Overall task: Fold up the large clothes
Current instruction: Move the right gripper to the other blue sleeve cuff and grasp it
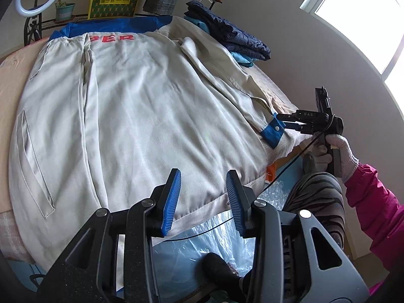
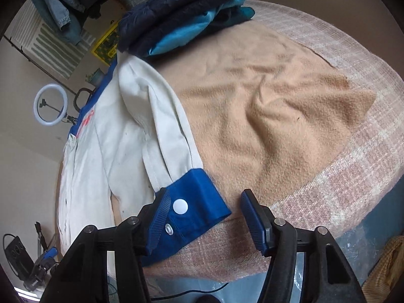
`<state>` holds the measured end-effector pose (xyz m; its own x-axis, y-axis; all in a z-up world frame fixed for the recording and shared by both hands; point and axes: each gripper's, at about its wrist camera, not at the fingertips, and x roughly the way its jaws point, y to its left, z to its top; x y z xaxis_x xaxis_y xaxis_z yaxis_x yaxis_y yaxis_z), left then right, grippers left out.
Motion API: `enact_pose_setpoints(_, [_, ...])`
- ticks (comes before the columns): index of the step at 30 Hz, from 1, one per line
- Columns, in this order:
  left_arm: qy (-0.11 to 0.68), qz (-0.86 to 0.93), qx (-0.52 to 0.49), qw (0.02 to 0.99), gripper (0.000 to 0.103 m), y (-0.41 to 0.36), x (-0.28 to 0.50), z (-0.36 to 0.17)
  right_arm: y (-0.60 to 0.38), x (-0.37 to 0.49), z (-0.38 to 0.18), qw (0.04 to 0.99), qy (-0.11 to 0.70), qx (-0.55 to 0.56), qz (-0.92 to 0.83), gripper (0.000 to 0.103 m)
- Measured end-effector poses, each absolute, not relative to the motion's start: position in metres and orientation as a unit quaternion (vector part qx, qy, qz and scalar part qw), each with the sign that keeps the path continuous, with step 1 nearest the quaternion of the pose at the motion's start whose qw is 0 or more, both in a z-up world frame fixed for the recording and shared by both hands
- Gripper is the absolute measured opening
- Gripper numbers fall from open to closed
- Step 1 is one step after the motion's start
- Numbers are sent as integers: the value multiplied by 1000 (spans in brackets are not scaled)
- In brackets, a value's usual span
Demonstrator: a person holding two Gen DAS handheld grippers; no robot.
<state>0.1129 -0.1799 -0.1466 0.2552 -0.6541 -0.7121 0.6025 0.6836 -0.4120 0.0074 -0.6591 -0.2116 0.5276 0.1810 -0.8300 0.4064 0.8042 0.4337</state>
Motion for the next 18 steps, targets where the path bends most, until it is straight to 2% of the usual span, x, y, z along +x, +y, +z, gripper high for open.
enact_pose_setpoints(2, [462,-395,-30,793,37,-177,114,-146,-651,11,-210,822,490,279,-76,46])
enact_pose_setpoints(3, [462,-394,-34,794,37,-175,114,-145,-647,13,-210,821,497,271,-79,34])
enact_pose_setpoints(5, [461,-395,-39,794,37,-173,116,-145,-644,15,-207,822,503,252,-88,23])
enact_pose_setpoints(6, [461,-395,-41,794,37,-172,116,-145,-642,17,-204,825,504,241,-88,8])
enact_pose_setpoints(7, [459,-396,-41,794,37,-171,115,-144,-639,17,-199,828,504,227,-95,5])
enact_pose_setpoints(10, [457,-398,-44,794,37,-168,115,-143,-635,13,-179,841,488,209,-108,1])
enact_pose_setpoints(18, [457,-390,-66,797,37,-159,127,-145,-603,4,-105,889,420,158,-95,0])
